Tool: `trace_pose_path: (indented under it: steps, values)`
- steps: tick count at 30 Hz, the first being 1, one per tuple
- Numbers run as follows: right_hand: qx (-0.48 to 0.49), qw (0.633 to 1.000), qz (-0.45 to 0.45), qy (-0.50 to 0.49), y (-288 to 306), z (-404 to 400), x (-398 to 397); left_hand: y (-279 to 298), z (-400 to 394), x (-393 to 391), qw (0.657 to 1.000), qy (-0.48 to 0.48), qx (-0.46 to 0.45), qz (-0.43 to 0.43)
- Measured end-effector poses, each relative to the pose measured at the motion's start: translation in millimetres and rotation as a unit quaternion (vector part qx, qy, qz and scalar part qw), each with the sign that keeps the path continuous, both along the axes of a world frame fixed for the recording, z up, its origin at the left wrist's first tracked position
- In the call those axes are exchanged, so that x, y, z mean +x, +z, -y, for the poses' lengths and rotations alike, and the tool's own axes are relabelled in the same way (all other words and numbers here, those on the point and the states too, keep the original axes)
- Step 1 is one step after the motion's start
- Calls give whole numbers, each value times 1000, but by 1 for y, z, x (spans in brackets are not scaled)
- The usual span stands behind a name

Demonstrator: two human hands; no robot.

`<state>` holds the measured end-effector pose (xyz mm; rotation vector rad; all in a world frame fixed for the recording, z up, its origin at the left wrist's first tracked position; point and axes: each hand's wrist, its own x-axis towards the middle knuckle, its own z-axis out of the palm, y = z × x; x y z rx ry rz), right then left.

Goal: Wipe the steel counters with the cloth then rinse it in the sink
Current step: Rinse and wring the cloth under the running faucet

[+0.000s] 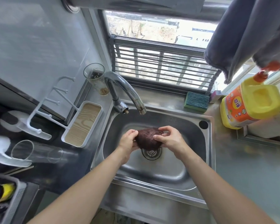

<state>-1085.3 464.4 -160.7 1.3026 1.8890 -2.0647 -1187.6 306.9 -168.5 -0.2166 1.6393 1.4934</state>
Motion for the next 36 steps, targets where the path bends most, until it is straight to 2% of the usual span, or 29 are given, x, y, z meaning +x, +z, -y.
trace_pose_path:
  steps: [2,4,6,8,10,12,14,17,19,22,25,27,29,33,36]
  values:
    - [-27,999,-20,2,2,0,0,0,2,-2,995,1,21,93]
    - [-73,995,-71,-22,3,1,-1,1,4,-2,983,-71,29,167]
    - [-128,984,-114,-47,8,2,0,2,6,-2,978,-129,35,163]
    - [-170,976,-130,-53,10,1,3,-1,9,-5,984,-100,65,129]
    - [-171,978,-110,-36,12,-1,7,-3,14,-9,987,-54,103,107]
    - [-164,982,-94,-25,12,-5,9,-4,20,-13,989,-55,105,93]
    - [-150,983,-100,-26,11,-9,10,0,26,-14,984,-127,70,106]
    - [-97,988,-117,-7,8,-12,12,6,31,-18,938,-296,26,176]
    - [-65,990,-126,1,5,-10,13,8,32,-24,929,-322,14,179]
    - [-51,989,-135,-7,4,-4,14,7,30,-30,950,-285,-11,127]
    - [-33,990,-136,-24,6,-2,14,-5,31,-35,988,-132,-60,62]
    - [-27,990,-131,-48,7,-5,14,-14,37,-43,994,-48,-81,49]
    - [-5,992,-113,-51,7,-9,15,-19,43,-50,995,-27,-96,23]
    - [85,993,-36,-72,4,-15,14,-16,49,-54,986,-42,-117,-111]
    - [157,983,8,-90,-2,-19,13,-13,48,-57,994,-22,-61,-91]
